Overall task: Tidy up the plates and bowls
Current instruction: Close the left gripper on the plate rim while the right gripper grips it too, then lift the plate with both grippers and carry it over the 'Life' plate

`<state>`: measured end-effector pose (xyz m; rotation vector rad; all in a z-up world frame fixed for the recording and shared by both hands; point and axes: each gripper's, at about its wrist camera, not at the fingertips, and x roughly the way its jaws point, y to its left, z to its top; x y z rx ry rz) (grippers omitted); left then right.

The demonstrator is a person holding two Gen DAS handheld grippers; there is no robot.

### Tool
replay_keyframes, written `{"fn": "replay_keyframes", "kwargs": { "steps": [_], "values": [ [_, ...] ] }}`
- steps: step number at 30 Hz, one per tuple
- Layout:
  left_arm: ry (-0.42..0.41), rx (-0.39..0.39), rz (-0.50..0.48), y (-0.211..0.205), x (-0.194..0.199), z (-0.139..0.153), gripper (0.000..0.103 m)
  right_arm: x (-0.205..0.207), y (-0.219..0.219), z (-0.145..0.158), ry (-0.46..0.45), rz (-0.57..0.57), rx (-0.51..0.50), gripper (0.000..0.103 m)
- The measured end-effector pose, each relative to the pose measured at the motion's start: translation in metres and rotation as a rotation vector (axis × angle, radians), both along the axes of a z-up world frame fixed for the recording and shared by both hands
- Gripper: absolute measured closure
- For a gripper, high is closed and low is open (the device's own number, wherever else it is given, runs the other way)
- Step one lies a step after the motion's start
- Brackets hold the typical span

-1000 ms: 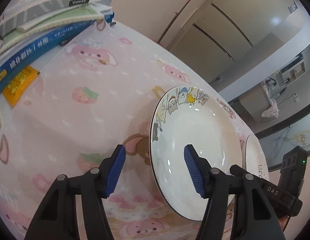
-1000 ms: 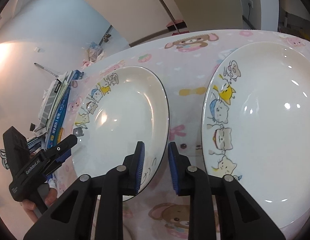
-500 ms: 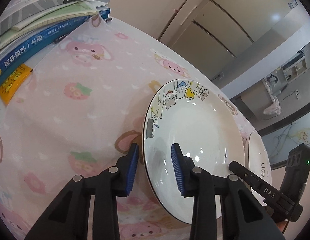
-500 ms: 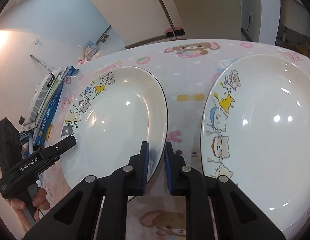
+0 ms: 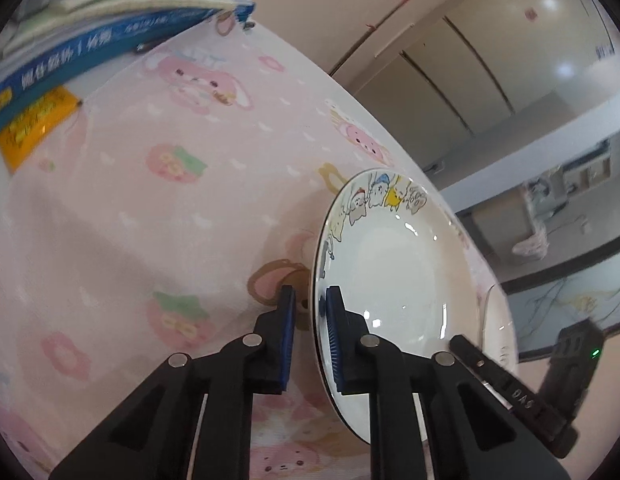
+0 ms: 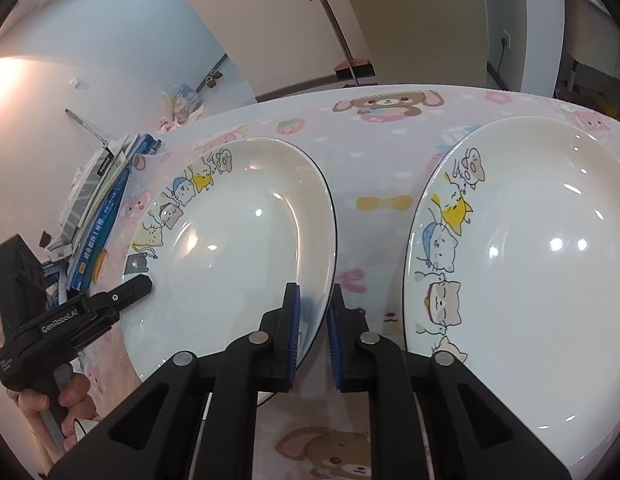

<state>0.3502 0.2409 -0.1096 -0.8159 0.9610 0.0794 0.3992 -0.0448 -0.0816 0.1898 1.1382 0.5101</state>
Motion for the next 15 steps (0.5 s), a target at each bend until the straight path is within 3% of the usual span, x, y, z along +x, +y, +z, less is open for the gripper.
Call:
{"fn": "replay_keyframes", "kwargs": {
  "steps": [2,6,15],
  "values": [
    [-0.013,-0.037,-0.016,0.001,-0.001,-0.002,0.093,0.0,0.001,0.0,-0.002,0.0,-0.003,0.091],
    [-0.011,0.027,-0.024,-0.008,0.0,0.003,0.093,-0.002,0.0,0.001,-0.011,-0.013,0.001,0.092],
    [-0.043,0.089,-0.043,-0.013,-0.002,0.014,0.093,-0.004,-0.001,0.003,-0.008,0.001,0.012,0.092]
  ]
}}
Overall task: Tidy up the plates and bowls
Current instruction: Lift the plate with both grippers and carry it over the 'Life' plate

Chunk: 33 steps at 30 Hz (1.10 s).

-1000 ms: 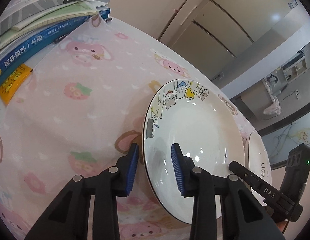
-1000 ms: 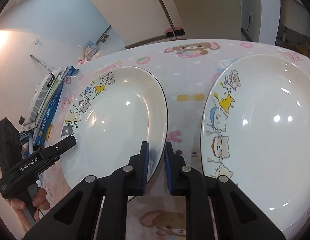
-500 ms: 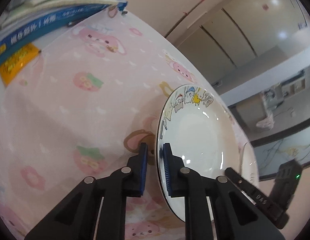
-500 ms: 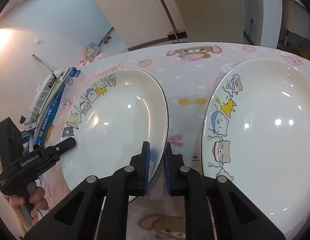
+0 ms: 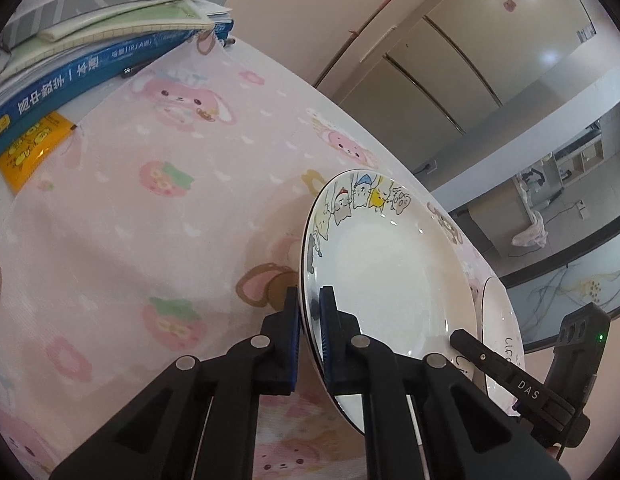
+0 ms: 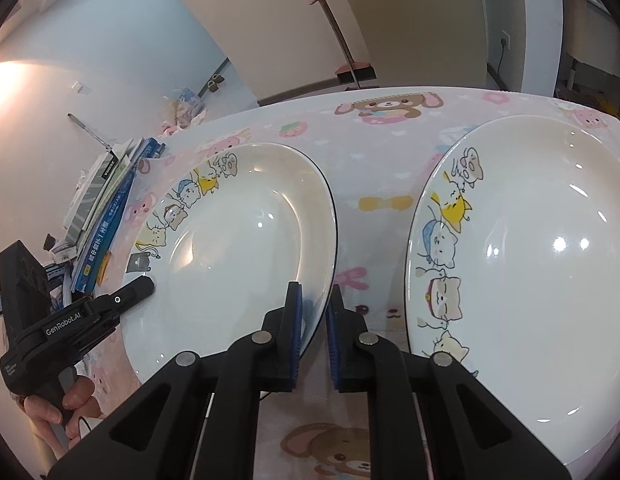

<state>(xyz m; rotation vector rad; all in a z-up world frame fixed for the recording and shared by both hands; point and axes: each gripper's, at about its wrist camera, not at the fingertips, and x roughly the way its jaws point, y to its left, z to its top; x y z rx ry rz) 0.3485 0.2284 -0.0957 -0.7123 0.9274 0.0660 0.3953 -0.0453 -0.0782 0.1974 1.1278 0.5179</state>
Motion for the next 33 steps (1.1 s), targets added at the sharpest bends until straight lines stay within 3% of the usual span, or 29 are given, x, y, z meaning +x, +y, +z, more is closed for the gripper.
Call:
{"fn": "replay_keyframes", "kwargs": {
  "steps": [7,13,19,33],
  "values": [
    [0.039,-0.04,-0.034,0.001,0.005,-0.009,0.092,0.003,-0.002,-0.001,0.033,0.019,0.008,0.092],
    [-0.005,0.024,-0.042,-0.005,0.001,0.003,0.092,0.003,-0.006,0.0,0.031,-0.009,0.029,0.092],
    [-0.096,0.047,-0.043,-0.003,-0.006,0.026,0.092,-0.006,-0.008,0.026,-0.072,0.002,0.058,0.092],
    [-0.249,0.163,-0.033,-0.025,-0.038,0.111,0.092,-0.028,-0.025,0.079,-0.186,0.0,0.154,0.091]
  ]
}}
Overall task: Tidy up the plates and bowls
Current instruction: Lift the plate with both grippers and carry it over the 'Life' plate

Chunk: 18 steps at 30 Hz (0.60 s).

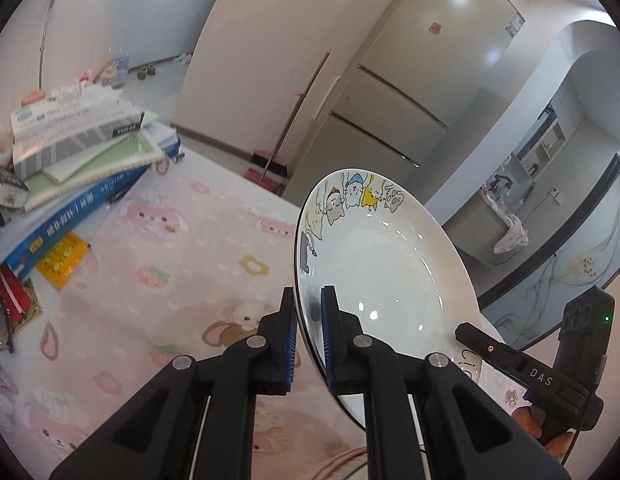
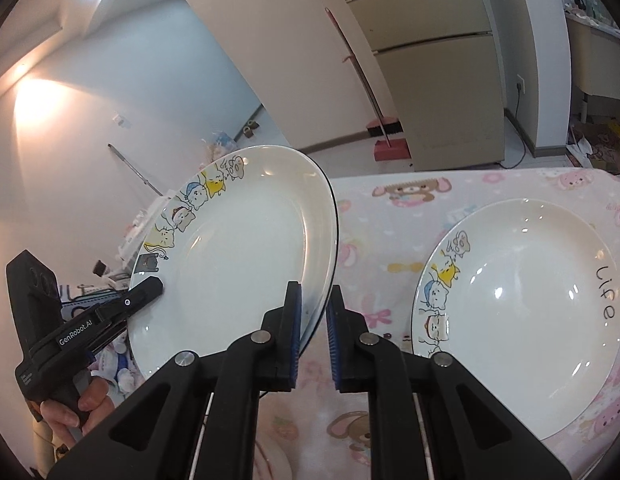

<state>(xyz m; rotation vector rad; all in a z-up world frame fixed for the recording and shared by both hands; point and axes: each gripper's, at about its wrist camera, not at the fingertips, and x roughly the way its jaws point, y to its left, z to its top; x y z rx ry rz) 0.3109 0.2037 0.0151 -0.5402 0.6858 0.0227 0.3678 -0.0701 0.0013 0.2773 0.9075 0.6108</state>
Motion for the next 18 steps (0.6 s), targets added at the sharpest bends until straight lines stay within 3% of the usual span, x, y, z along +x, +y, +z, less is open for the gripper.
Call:
{"fn": "replay_keyframes", "kwargs": {
  "steps": [7,14,18],
  "values": [
    [-0.093,0.016,0.01,-0.012,-0.023,0.04,0.092,-0.016,-0.004,0.026,-0.068,-0.006,-0.013,0.091],
    [-0.136,0.019,0.011,-0.017,-0.038,0.061,0.092,-0.031,-0.012,0.047,-0.122,-0.001,0.038,0.09],
    [-0.16,0.077,0.002,-0.028,-0.047,0.074,0.091,-0.036,-0.015,0.054,-0.148,-0.01,0.033,0.09]
  ]
}}
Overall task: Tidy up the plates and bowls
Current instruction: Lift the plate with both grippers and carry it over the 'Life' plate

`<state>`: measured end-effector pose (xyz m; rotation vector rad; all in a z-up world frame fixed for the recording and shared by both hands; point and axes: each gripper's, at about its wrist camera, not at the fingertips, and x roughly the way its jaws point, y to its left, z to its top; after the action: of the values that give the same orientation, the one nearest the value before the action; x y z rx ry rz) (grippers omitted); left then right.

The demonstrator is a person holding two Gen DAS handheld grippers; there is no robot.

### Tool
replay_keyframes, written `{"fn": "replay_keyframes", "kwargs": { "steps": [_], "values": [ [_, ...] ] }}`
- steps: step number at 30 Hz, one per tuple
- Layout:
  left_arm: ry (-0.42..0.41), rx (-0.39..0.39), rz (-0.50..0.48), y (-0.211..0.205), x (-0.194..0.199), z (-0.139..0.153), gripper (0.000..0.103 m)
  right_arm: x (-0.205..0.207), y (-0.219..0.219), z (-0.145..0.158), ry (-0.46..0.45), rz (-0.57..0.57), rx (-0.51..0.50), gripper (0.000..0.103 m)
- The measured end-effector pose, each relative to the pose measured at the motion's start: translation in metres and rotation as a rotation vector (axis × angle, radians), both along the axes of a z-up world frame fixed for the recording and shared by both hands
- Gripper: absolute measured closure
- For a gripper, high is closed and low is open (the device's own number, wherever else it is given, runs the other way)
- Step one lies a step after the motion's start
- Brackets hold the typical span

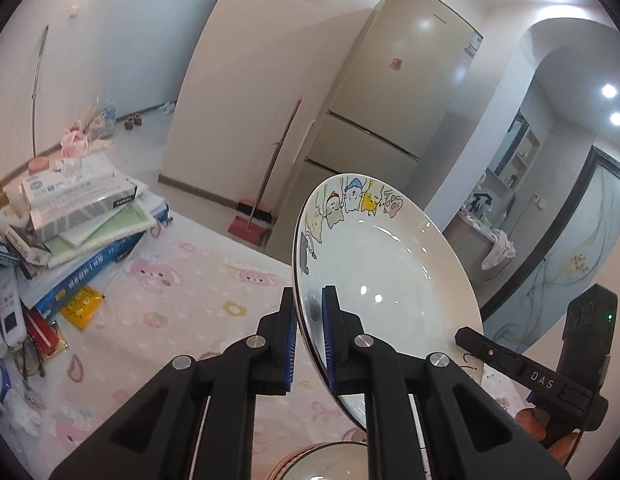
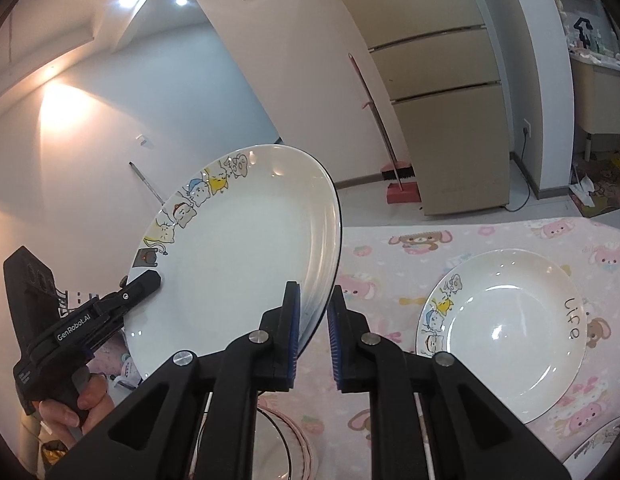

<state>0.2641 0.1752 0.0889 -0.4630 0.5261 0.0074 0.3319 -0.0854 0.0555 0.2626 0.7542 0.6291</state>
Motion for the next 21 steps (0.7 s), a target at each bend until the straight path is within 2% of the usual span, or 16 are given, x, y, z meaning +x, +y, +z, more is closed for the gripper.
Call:
{"fn": "replay_keyframes", "kwargs": {
  "steps": [11,13,19,21],
  "values": [
    [-0.081,-0.01,-0.026,-0.021,-0.027,0.039,0.091,-0.022,-0.023,0.03,-0.059,-0.006,0.041,0.09],
    [-0.08,-0.016,-0.044,-0.03,-0.03,0.043,0.091,-0.027,-0.033,0.035,-0.05,-0.002,0.034,0.09],
    [-0.072,0.045,-0.094,-0.077,-0.029,0.054,0.09,-0.041,-0.07,0.048,-0.067,-0.051,0.014,0.09],
    [-0.047,0.026,-0.12,-0.085,-0.023,0.05,0.089,-0.045,-0.083,0.052,-0.068,-0.067,0.024,0.09]
  ]
}}
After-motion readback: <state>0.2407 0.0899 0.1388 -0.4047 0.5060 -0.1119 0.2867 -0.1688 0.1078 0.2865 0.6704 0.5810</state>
